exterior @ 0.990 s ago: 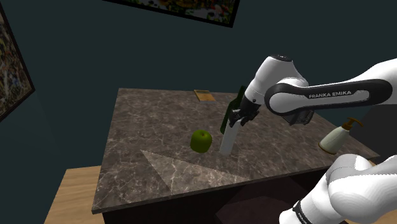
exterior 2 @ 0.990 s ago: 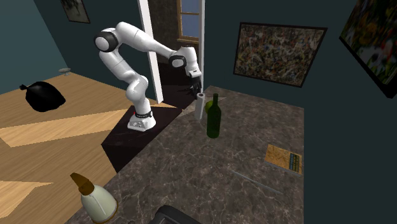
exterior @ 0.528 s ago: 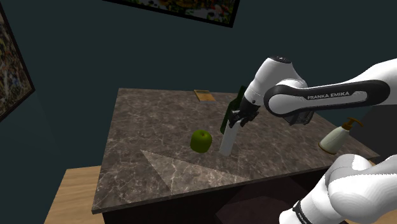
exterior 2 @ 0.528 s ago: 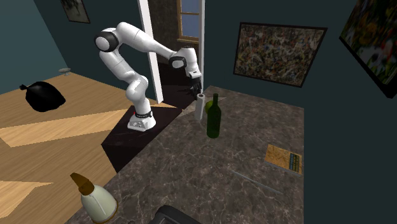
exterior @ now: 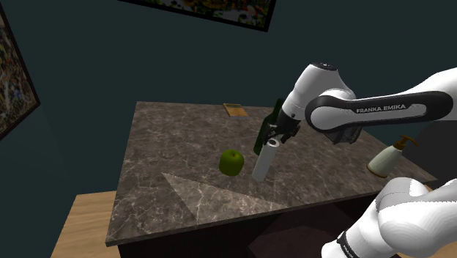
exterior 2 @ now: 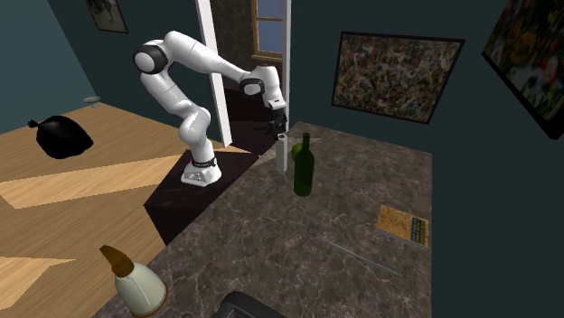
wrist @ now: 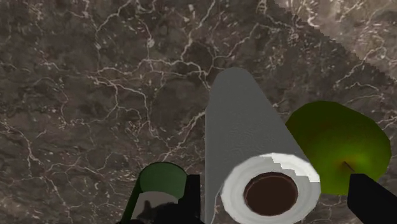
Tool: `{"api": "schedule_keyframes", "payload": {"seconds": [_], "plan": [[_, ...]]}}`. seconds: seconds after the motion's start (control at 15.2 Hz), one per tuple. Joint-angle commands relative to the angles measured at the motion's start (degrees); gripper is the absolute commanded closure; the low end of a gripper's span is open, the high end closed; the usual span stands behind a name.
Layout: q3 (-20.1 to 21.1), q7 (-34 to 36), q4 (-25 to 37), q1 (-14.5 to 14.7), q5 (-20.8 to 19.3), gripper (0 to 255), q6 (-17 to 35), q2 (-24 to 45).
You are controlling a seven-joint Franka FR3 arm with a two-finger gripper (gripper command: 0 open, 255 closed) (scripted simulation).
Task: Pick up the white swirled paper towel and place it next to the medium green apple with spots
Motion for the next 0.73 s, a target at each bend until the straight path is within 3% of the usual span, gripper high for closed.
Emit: {"api": "schedule_keyframes", "payload": {"seconds": [0.0, 0.13, 0.66], "plan": [[0.1, -0.2, 1.5, 0.2, 0.3, 0, -3.4, -1.8], [0.3, -0.4, 3.5, 0.4, 0.7, 0, -7.4, -3.8], [0.3, -0.4, 3.5, 0.4, 0.7, 0, -7.4, -3.8]]}}
